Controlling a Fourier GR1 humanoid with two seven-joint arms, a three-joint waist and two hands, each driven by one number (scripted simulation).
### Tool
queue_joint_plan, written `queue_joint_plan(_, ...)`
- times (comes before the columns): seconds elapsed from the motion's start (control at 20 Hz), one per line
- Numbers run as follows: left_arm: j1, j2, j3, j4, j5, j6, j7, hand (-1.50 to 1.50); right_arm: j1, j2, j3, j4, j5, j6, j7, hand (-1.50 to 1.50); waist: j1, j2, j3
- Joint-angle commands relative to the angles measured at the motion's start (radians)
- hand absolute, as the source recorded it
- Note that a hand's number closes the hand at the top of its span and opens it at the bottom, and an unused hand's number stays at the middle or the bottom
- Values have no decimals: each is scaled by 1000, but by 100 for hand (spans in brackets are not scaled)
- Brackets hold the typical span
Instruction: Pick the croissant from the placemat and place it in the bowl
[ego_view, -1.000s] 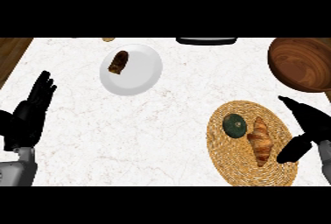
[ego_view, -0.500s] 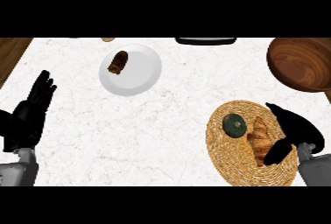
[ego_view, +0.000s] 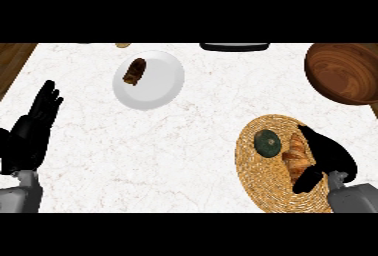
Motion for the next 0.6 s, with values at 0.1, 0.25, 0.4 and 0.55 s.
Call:
queue_joint_plan(0.1, -17, -17, 51, 76, -18, -26, -68, 0, -26, 34, -69, 75, 50, 29, -47, -150, -1, 0, 0)
queue_joint_plan(0.25, 42, -42, 15, -32, -47, -17, -16, 0, 35, 65, -62, -9, 61, 40, -8, -150, -1, -1, 0)
queue_joint_plan(0.4, -40, -17, 46, 43, -22, -38, -5, 0, -81, 94, -95, 247, 34, 0, -164, 150, 3, 1, 0)
queue_joint_plan(0.55, -68, -62, 6, 96, -76, -3, -29, 0, -119, 91, -78, 297, 85, -11, -220, 150, 2, 2, 0)
